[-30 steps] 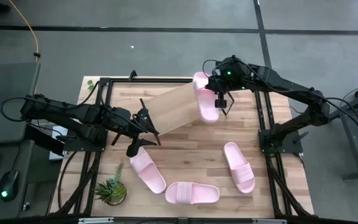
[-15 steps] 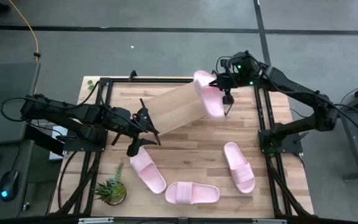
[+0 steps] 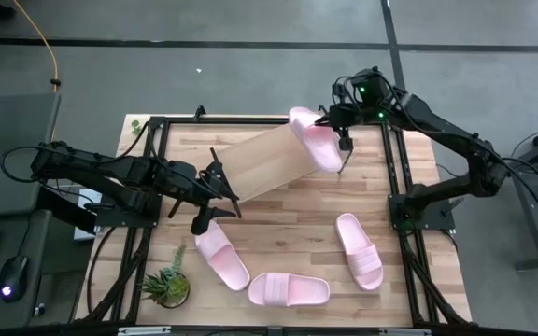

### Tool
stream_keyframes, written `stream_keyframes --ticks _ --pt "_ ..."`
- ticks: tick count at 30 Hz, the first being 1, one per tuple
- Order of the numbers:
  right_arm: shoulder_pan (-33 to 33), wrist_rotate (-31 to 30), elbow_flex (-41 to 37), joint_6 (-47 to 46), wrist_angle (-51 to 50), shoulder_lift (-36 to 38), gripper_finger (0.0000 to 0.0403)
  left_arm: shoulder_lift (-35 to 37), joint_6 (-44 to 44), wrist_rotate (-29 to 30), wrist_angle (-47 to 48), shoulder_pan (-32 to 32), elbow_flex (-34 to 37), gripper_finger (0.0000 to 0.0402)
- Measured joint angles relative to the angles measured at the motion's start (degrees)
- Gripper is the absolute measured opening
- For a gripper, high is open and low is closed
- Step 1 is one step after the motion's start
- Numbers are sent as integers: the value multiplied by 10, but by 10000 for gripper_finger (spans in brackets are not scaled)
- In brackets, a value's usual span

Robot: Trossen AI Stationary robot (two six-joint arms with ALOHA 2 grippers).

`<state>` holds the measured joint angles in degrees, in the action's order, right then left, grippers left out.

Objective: Pick and place slides into the shelf
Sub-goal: Put the pink slide on the shelf

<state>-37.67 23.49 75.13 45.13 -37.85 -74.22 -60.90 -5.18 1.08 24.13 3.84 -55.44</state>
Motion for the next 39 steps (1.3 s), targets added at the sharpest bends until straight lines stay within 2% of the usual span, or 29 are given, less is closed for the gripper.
stream_keyframes --ticks 16,26,30,39 --pt "-54 40 0 43 6 -74 0 0 0 0 -1 0 0 200" --pt "-84 45 1 56 -16 -76 0 0 -1 0 0 0 0 200" --pt "-94 68 1 62 -37 -76 0 0 -1 0 -1 0 0 200" --pt "-96 70 1 64 -63 -76 0 0 -2 0 -3 0 0 200"
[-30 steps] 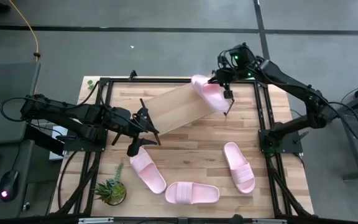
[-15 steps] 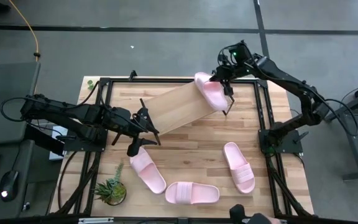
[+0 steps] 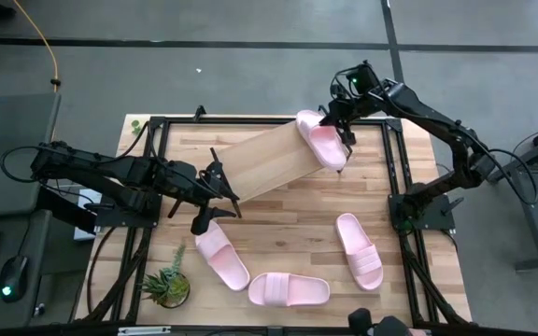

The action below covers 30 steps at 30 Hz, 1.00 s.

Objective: Pick and place slides into the shelf
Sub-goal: Put the pink slide on the shelf

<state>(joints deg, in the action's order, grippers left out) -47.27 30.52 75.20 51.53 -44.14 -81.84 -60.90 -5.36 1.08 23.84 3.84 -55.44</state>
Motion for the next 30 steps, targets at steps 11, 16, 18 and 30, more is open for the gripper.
stream_keyframes --ticks 11,16,18,30 --pt "0 -3 0 0 -12 0 0 0 -5 0 0 0 0 200" --pt "0 -25 1 0 -30 1 0 0 -10 -2 1 0 0 200" --pt "0 -29 1 0 -37 1 0 0 -10 -2 1 0 0 200" --pt "0 -35 1 -8 -51 0 0 0 -10 -2 1 0 0 200"
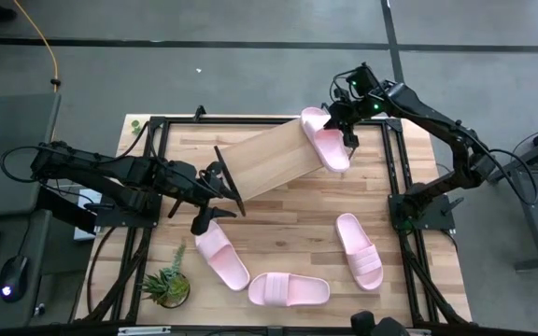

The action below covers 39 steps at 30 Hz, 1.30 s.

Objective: Pick and place slides into the shelf
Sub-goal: Put the pink slide on the shelf

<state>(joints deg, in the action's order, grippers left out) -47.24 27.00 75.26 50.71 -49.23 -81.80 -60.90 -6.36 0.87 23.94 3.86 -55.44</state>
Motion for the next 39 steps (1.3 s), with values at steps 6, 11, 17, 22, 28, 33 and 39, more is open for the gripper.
stream_keyframes --ticks 6,11,17,22,28,33,39 --pt "0 2 0 -15 -17 0 21 0 0 0 0 0 0 200" --pt "0 2 0 -39 -17 0 85 0 0 0 0 0 0 200" --pt "0 2 0 -55 -19 0 142 0 0 0 0 0 0 200" --pt "0 24 -1 -63 -26 0 170 0 0 0 0 0 0 200" --pt "0 30 -1 -80 -34 0 184 0 0 0 0 0 0 200" --pt "1 30 -1 -89 -35 0 183 0 0 0 -1 0 0 200" --pt "16 28 10 -93 -37 0 183 0 1 2 -1 0 0 200"
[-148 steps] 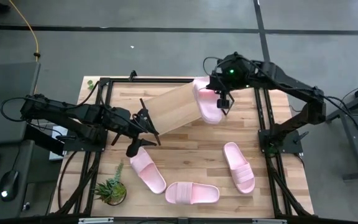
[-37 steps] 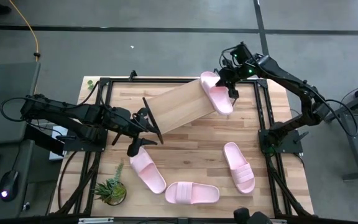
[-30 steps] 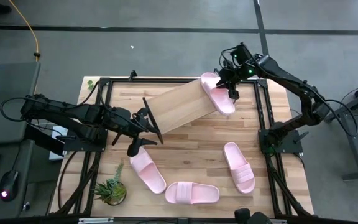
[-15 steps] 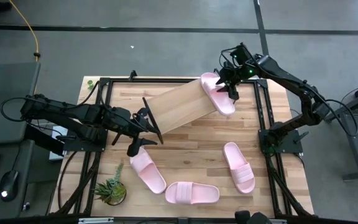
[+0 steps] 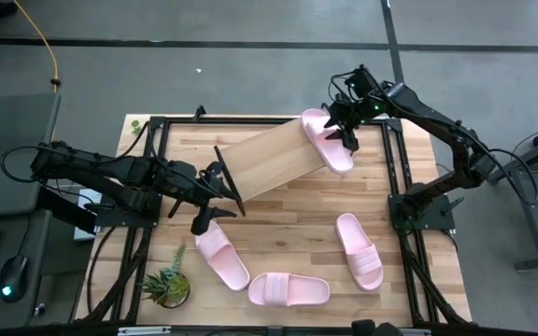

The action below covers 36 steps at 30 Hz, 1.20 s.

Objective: Pick and place slides into the shelf
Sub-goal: Put the pink slide on the shelf

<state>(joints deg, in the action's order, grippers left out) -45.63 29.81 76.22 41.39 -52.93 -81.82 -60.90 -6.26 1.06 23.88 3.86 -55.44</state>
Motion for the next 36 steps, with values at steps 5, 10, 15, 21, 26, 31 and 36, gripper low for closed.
stream_keyframes --ticks 5,10,15,21,26,31,36 --pt "23 -44 23 -15 -12 0 183 0 0 0 0 0 0 200" --pt "49 -59 40 -30 -19 0 183 0 0 0 2 0 0 200" --pt "73 -72 47 -56 -20 0 183 0 0 0 4 0 0 200" --pt "110 -74 47 -97 -21 0 183 0 5 0 12 0 0 200" --pt "139 -76 47 -157 -21 0 183 0 5 0 12 0 0 200" --pt "167 -72 47 -227 -21 0 183 0 5 0 16 -1 0 200" --pt "197 -32 47 -222 -13 0 183 0 0 0 22 -1 0 200"
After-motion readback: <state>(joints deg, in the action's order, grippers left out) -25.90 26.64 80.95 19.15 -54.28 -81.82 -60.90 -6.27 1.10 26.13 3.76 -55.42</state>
